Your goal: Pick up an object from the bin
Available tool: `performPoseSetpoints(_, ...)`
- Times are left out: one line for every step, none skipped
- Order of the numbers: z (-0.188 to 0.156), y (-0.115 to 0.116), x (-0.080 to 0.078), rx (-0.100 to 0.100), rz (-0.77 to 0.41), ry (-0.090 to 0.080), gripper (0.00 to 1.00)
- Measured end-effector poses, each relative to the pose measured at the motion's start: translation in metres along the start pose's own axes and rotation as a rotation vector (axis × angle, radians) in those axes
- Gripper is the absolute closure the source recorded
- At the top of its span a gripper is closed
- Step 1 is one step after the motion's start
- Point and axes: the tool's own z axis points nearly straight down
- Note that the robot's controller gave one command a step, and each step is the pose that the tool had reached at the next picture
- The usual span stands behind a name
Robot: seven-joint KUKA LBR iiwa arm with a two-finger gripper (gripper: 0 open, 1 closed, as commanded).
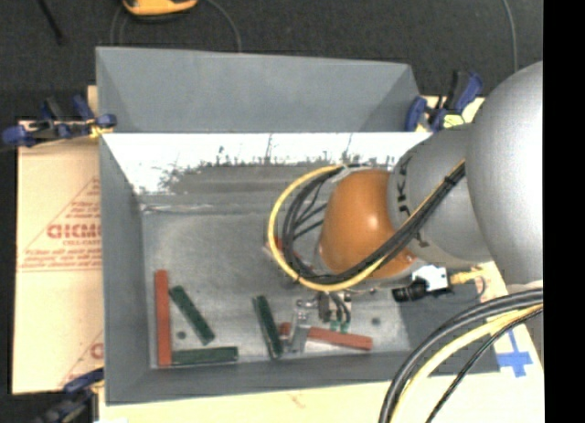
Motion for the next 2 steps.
performPoseSetpoints(0.0,0.0001,0.0,0.0,0.001,0.0,1.0)
performPoseSetpoints(0.0,0.0001,0.0,-0.001,0.001,0.0,1.0)
